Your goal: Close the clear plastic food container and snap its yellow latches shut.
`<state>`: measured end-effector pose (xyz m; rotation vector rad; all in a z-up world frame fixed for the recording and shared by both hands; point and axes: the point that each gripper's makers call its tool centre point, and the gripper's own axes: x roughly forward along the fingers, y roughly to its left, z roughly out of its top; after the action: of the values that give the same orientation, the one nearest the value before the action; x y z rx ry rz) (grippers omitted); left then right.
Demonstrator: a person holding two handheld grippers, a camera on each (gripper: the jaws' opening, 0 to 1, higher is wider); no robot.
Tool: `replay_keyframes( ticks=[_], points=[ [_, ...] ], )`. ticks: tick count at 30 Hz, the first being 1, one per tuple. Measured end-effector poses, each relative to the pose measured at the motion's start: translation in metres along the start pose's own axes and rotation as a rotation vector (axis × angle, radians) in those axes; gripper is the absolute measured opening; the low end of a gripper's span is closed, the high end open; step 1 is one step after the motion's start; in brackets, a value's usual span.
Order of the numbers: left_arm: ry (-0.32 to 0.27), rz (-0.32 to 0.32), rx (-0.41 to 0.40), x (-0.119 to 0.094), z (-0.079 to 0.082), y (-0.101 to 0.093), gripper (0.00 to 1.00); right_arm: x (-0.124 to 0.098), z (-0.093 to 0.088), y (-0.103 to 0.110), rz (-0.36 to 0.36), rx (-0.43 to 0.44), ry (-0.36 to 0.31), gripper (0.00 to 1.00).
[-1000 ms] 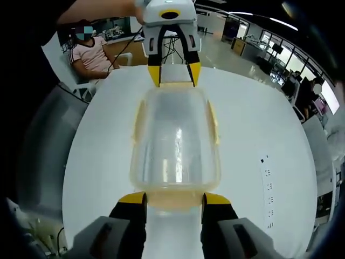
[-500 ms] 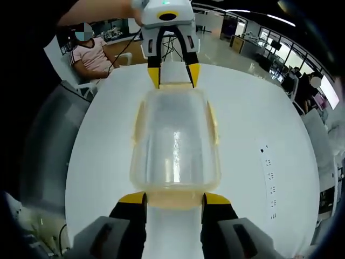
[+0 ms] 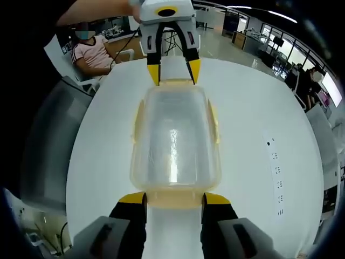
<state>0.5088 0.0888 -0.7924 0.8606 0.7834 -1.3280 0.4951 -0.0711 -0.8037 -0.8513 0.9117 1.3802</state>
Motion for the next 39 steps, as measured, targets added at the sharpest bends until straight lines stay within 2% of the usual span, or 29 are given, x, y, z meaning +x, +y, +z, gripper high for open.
replay_keyframes(
  ticks=[20,27,31,39],
  points=[
    [0.004,-0.027,-0.014,0.024,-0.014,0.001,0.36,0.022,-0.013,0.001,0.052,0.022,0.015,0.37],
    [-0.018,-0.021,-0.016,0.025,-0.014,0.002,0.36,0.024,-0.013,-0.003,0.014,-0.007,0.021,0.37],
    [-0.028,-0.005,-0.003,0.025,-0.015,0.002,0.36,0.025,-0.014,-0.003,-0.029,-0.011,-0.006,0.37],
    [-0.066,0.025,-0.013,0.025,-0.016,0.002,0.36,0.025,-0.013,-0.005,-0.043,-0.015,-0.029,0.37]
  ],
)
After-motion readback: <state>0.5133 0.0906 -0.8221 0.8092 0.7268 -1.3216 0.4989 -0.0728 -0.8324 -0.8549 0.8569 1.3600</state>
